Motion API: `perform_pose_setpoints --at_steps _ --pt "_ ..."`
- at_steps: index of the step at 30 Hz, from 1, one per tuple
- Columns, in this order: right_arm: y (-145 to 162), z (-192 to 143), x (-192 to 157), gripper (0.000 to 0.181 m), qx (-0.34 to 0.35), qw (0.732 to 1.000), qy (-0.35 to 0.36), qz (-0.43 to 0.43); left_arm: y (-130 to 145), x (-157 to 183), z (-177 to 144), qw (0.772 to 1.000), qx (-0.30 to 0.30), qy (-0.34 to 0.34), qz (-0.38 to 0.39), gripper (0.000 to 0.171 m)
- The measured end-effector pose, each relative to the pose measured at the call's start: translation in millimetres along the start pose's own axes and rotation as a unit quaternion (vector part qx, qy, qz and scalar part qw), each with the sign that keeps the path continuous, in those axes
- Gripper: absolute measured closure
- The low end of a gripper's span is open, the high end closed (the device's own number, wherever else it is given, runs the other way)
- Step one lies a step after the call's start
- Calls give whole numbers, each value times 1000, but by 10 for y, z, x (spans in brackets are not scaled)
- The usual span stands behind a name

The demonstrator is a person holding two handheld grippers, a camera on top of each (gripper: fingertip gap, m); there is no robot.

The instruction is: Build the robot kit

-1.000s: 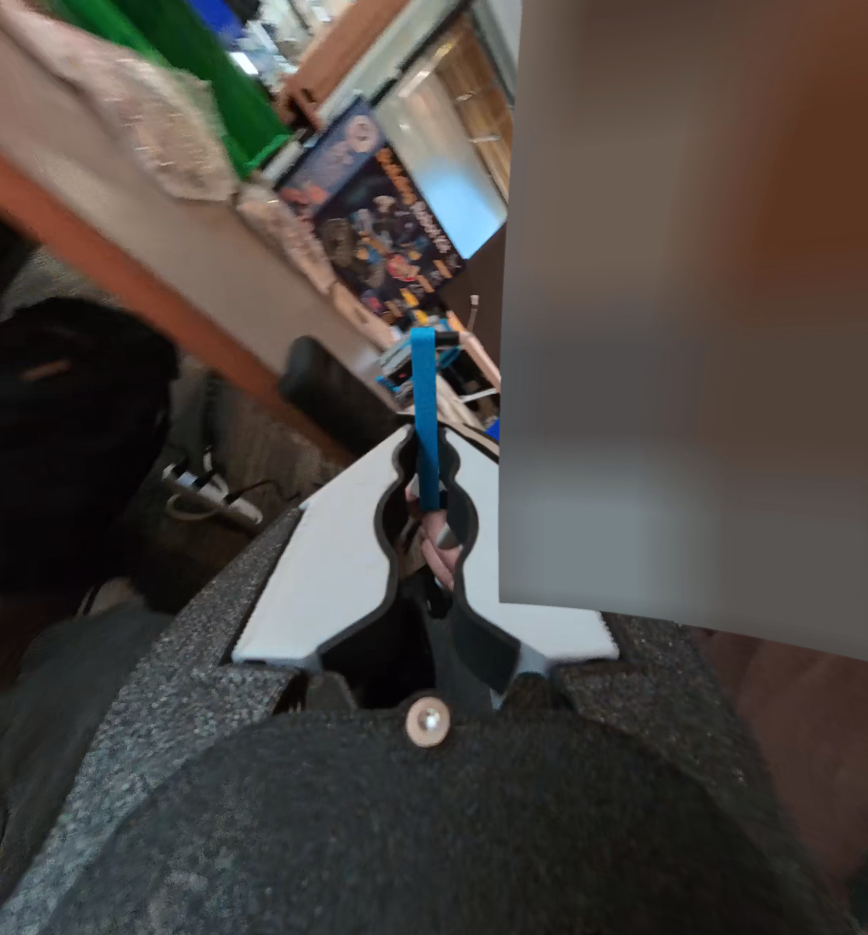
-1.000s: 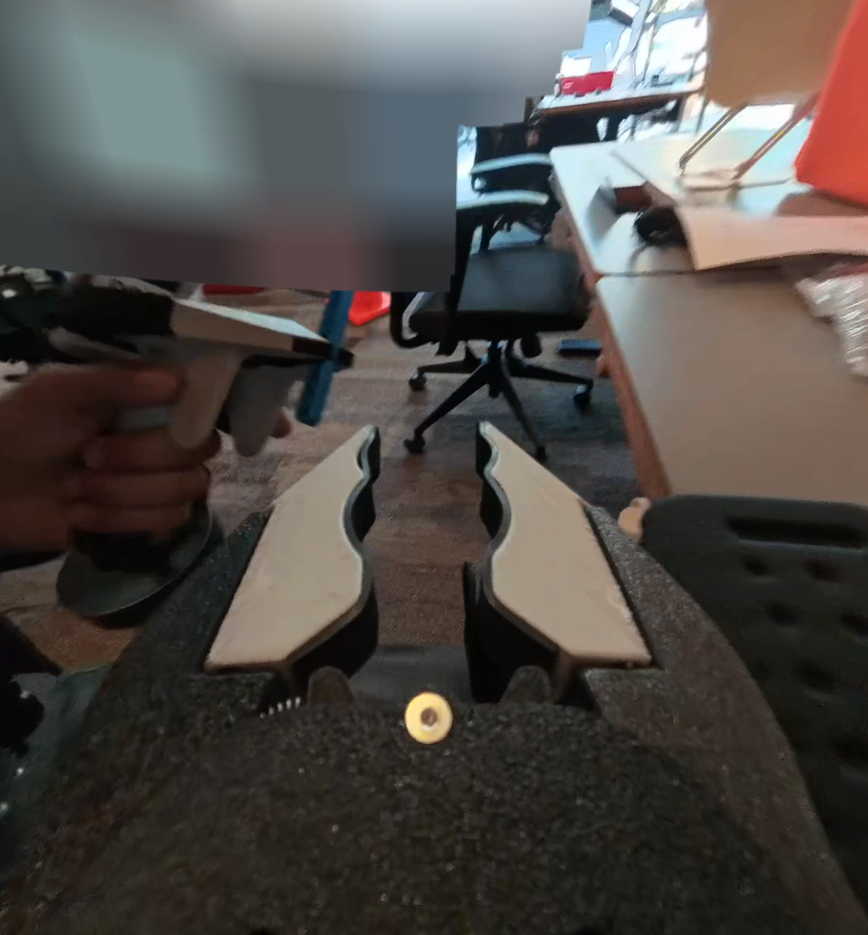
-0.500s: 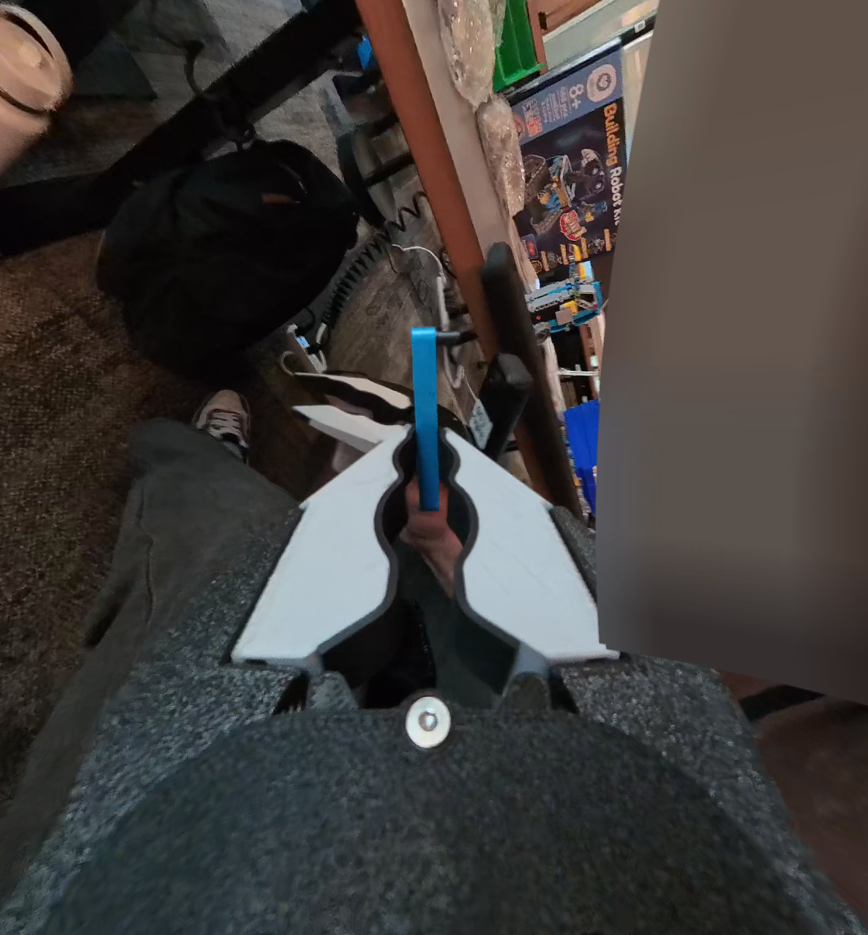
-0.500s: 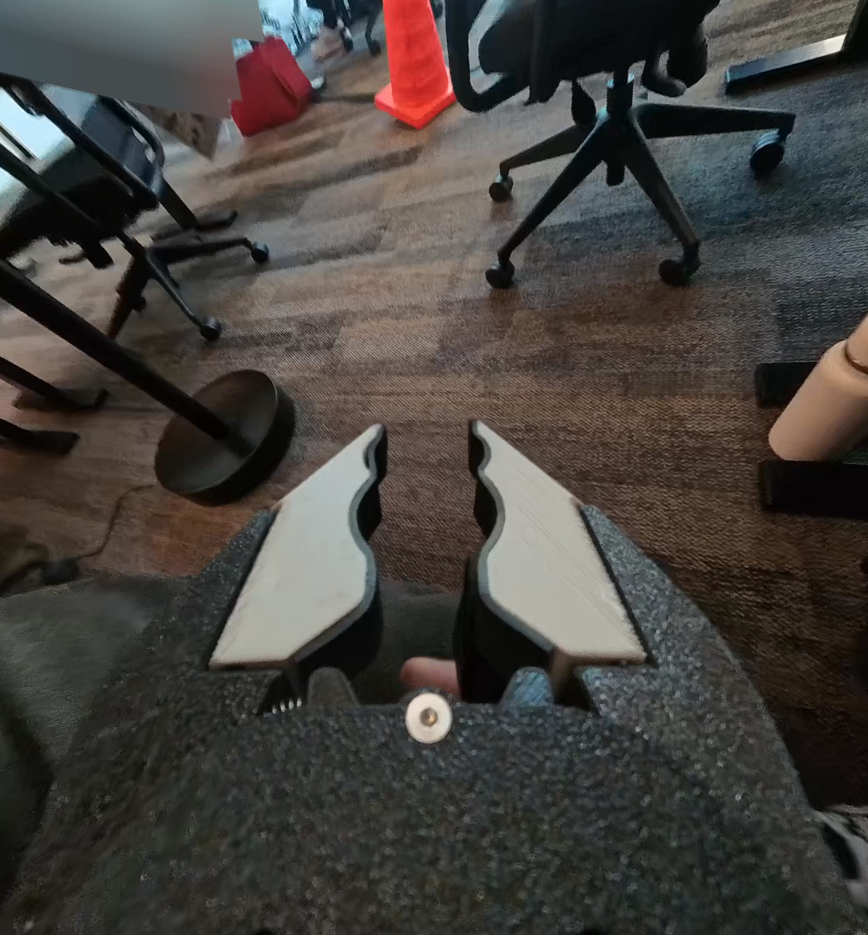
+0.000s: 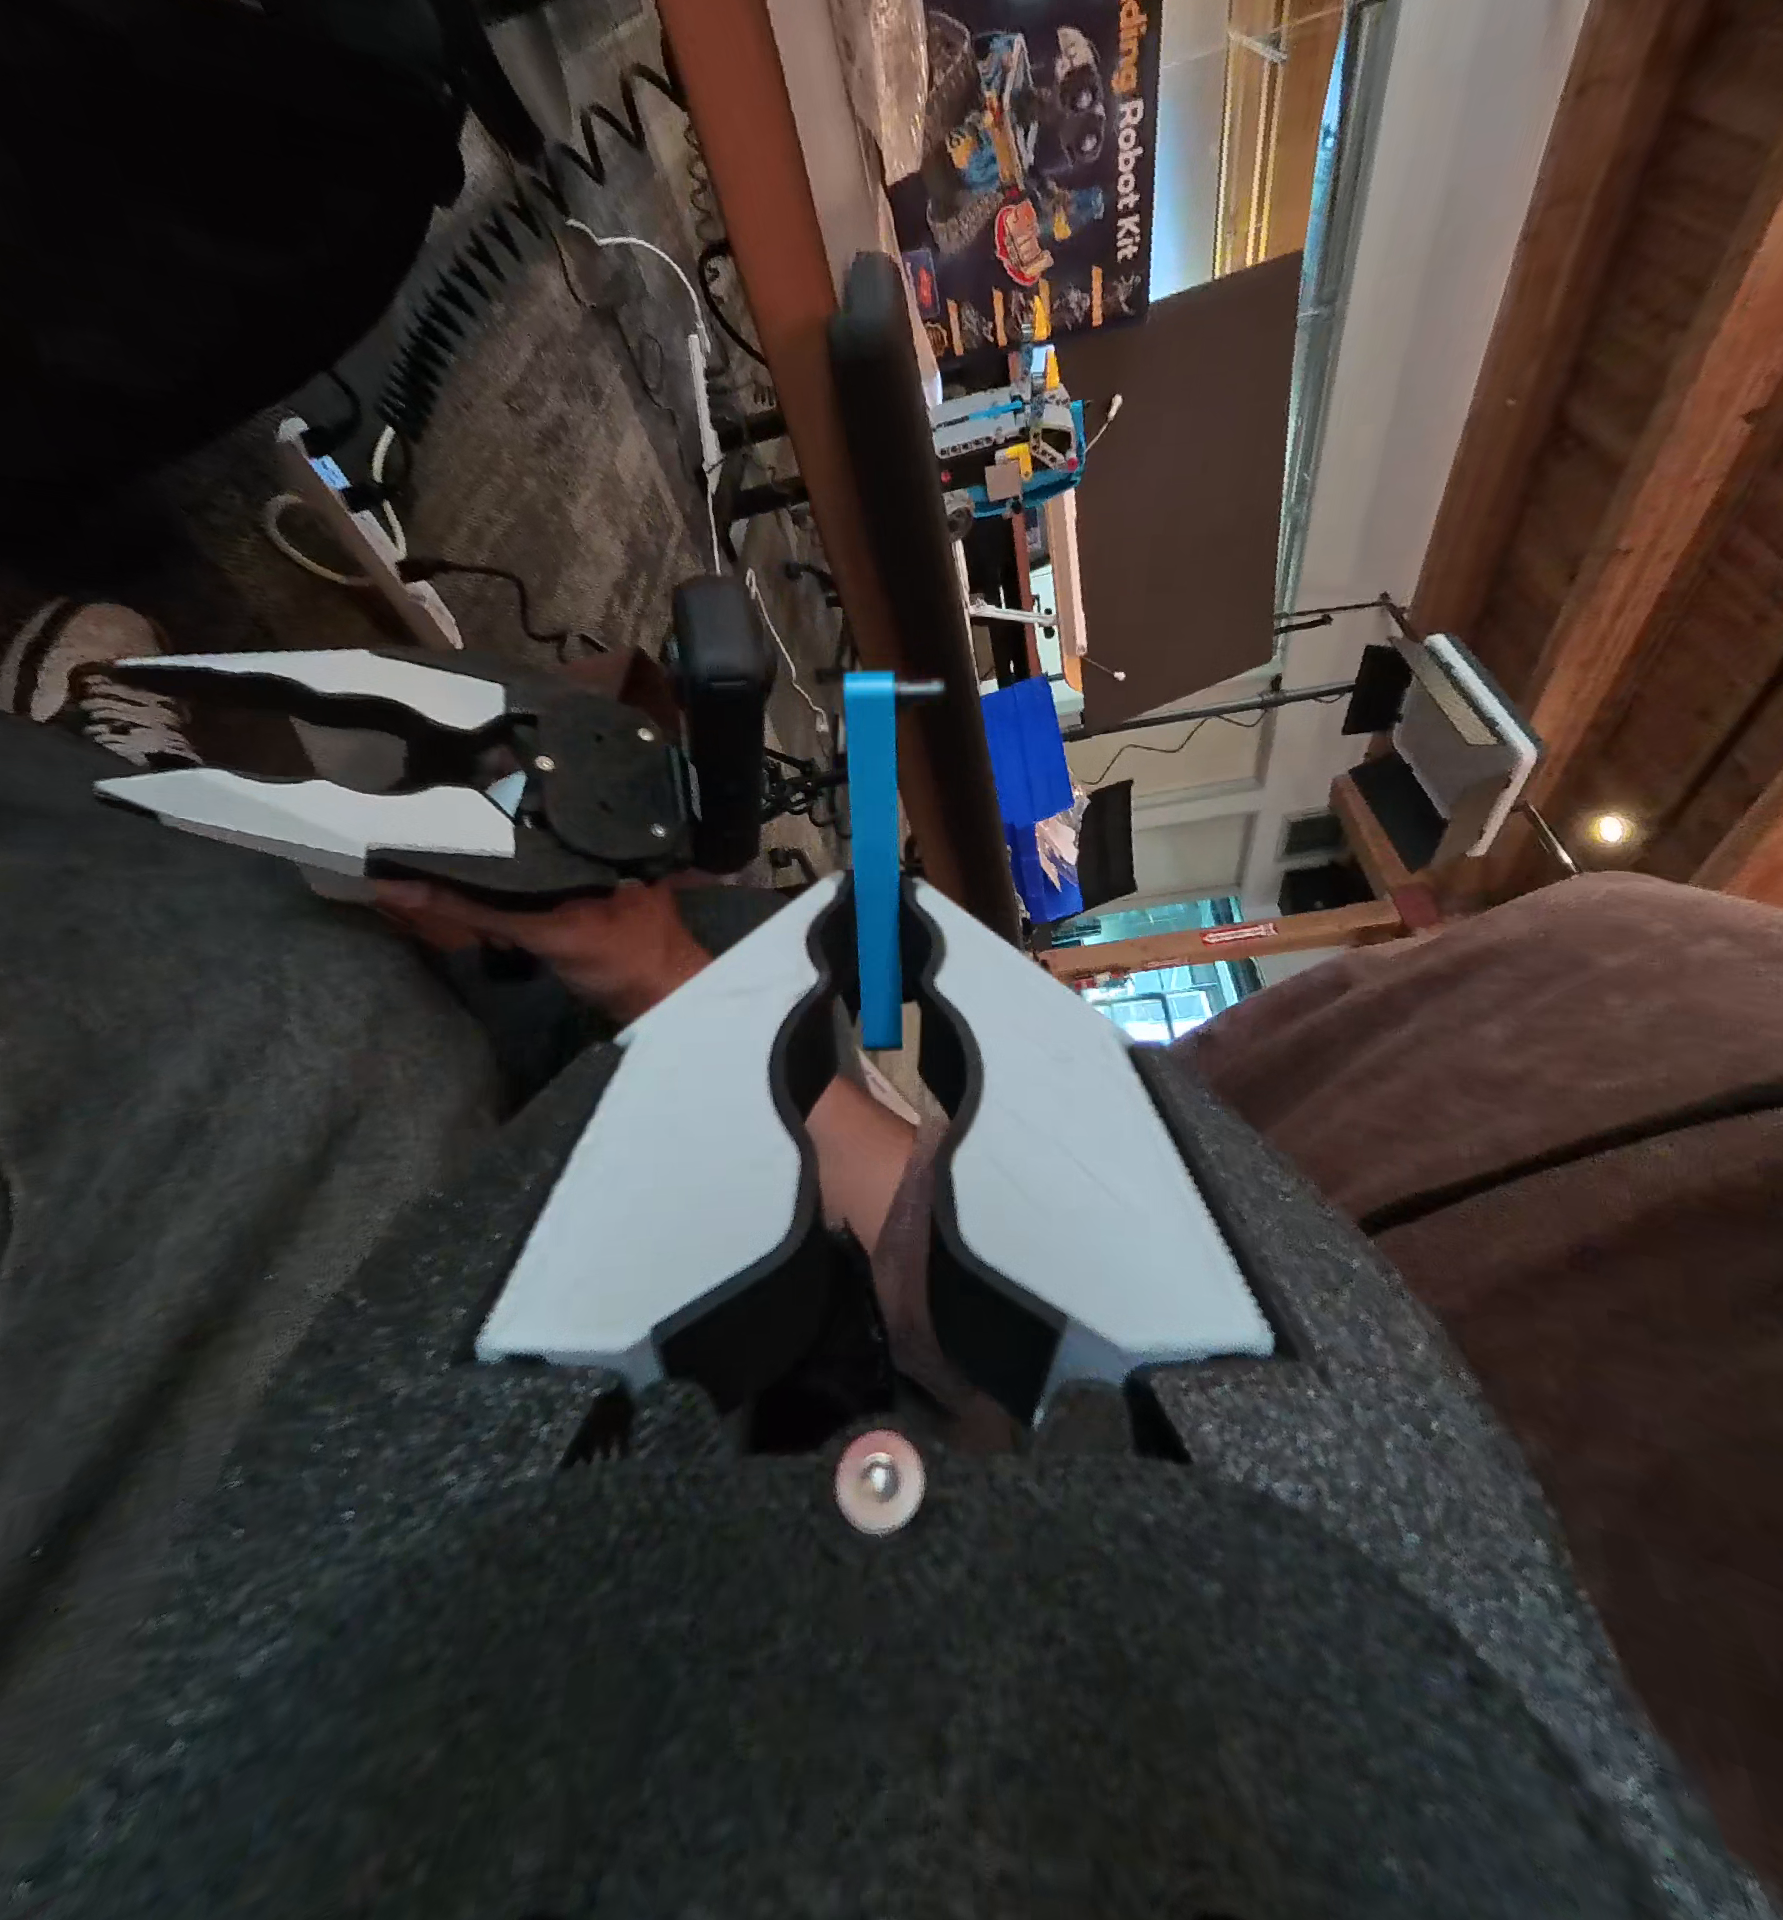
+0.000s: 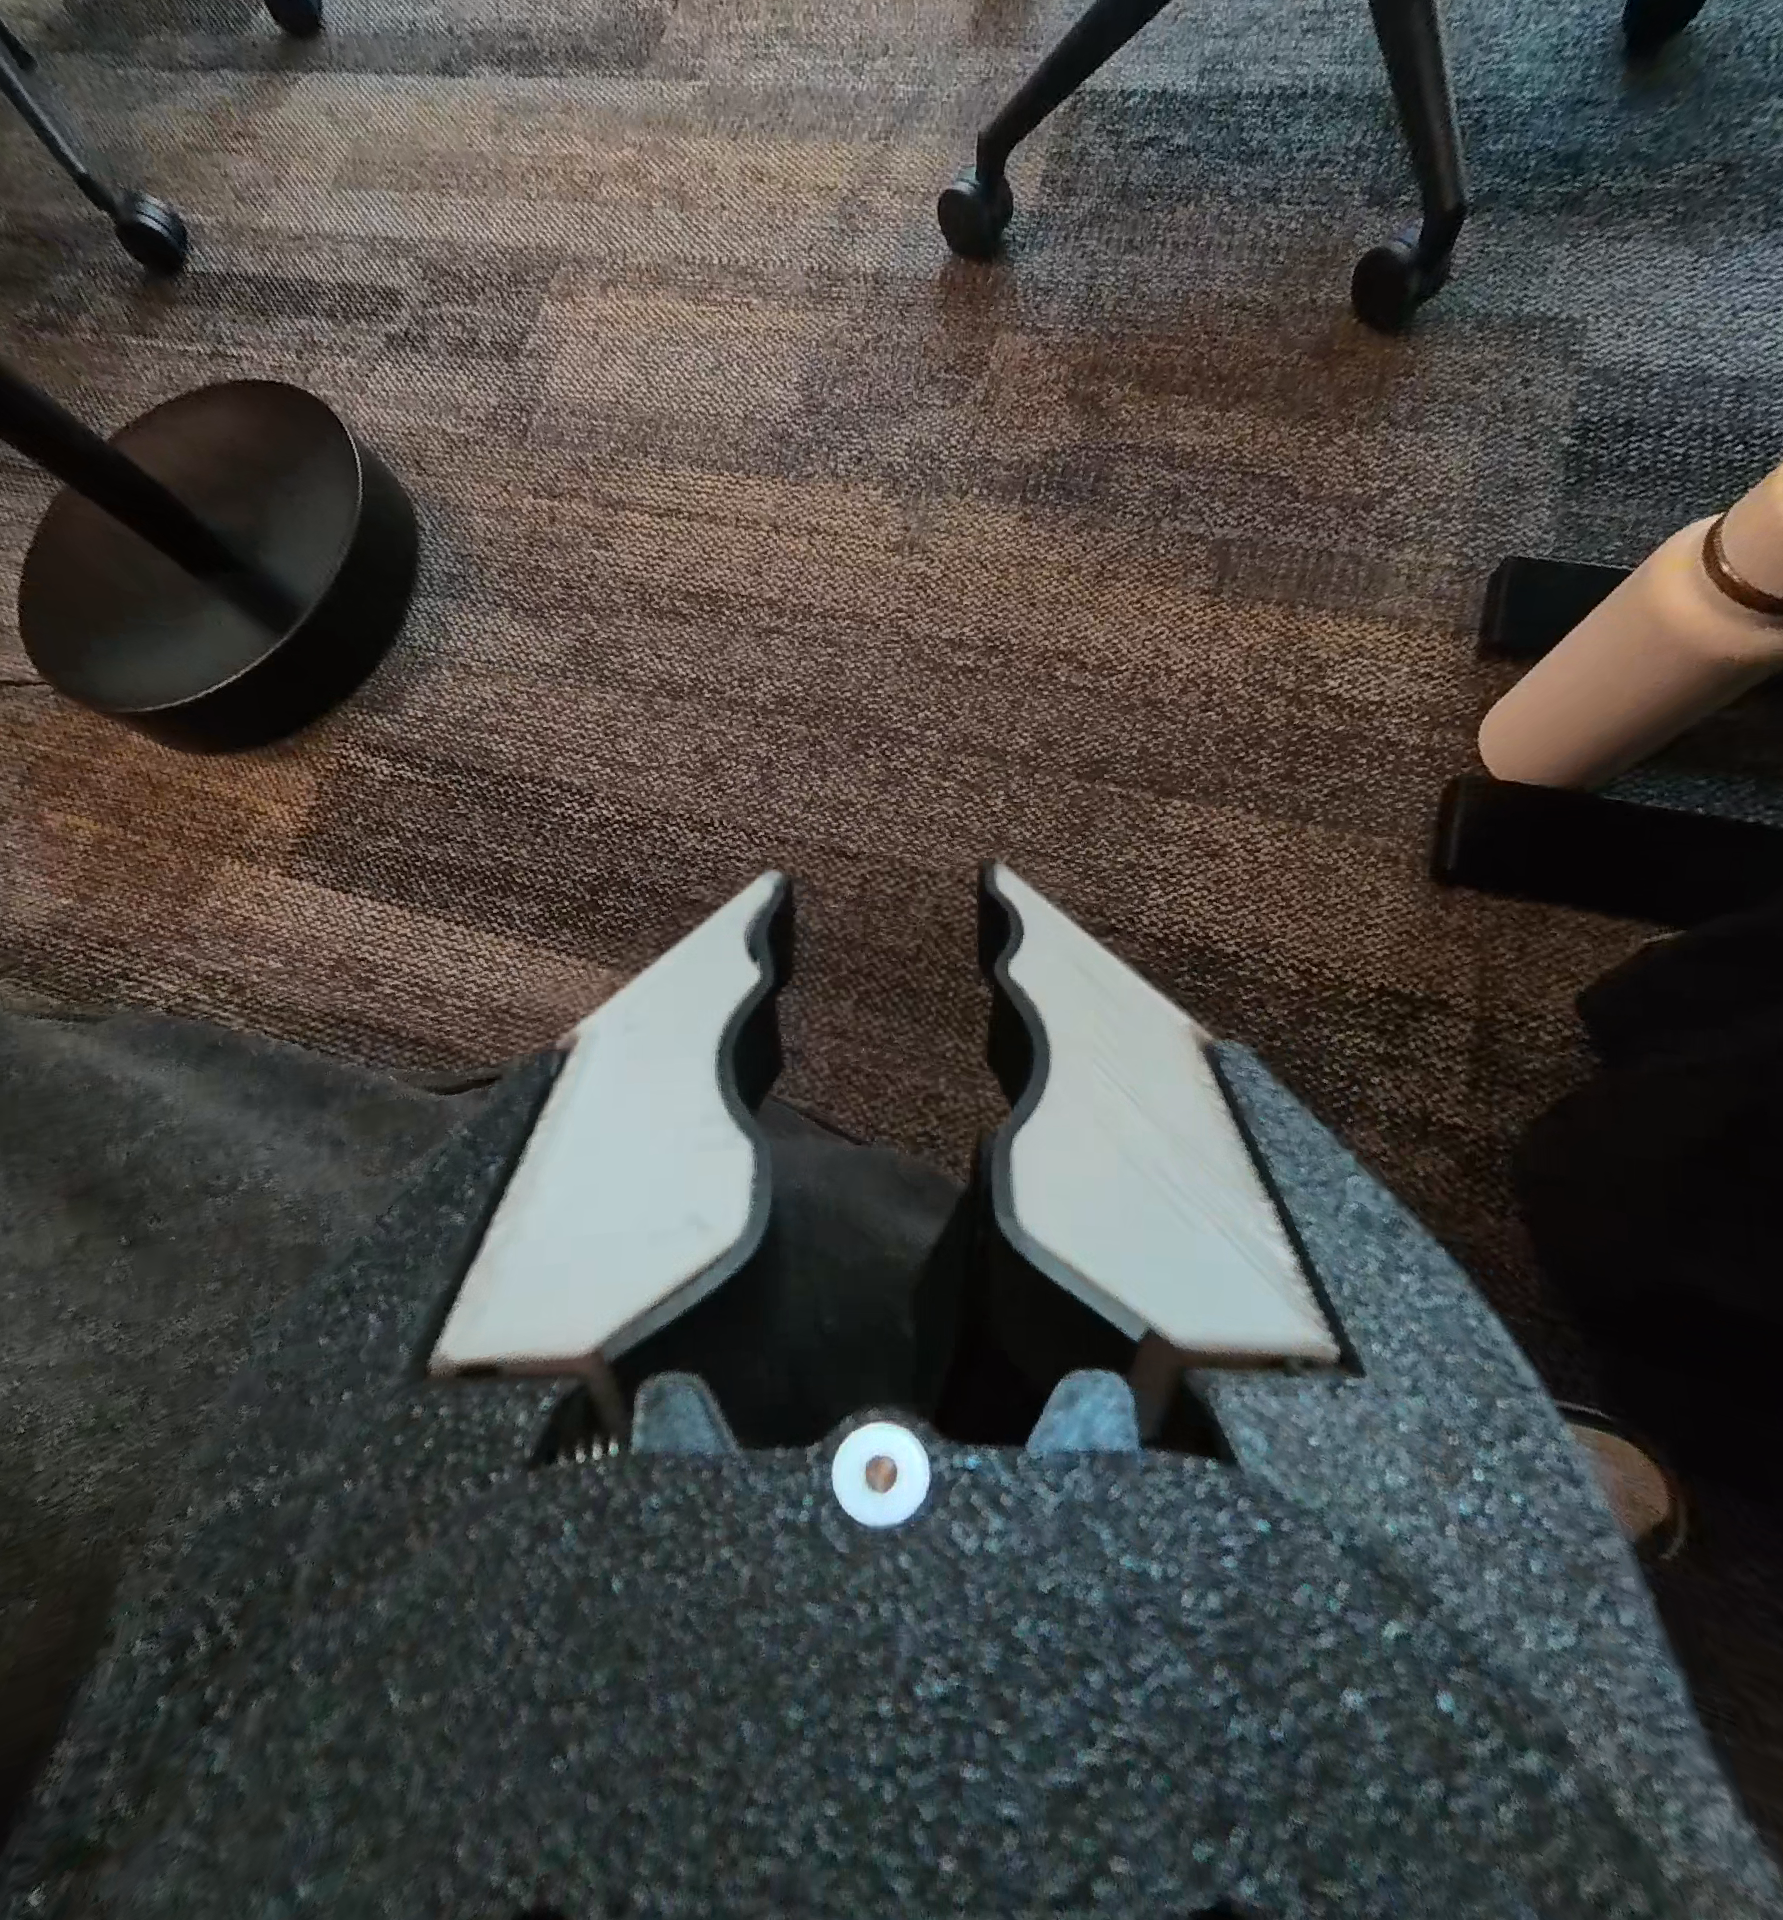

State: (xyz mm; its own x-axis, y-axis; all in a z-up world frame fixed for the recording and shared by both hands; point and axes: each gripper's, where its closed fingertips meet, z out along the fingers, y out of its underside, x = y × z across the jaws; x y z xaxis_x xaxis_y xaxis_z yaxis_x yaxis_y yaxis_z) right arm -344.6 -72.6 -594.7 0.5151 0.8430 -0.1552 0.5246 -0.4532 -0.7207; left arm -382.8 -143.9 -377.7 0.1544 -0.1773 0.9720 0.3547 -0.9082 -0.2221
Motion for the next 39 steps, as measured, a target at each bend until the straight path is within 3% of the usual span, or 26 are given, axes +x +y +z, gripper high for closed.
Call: perform_pose_setpoints --at_steps 17,39 --pt "-43 256 -126 146 -24 1000 -8 -14 -81 8 -236 998 18 40 -40 165" --pt "80 265 -32 139 -51 999 -1 4 -70 20 -218 997 11 57 -56 165"
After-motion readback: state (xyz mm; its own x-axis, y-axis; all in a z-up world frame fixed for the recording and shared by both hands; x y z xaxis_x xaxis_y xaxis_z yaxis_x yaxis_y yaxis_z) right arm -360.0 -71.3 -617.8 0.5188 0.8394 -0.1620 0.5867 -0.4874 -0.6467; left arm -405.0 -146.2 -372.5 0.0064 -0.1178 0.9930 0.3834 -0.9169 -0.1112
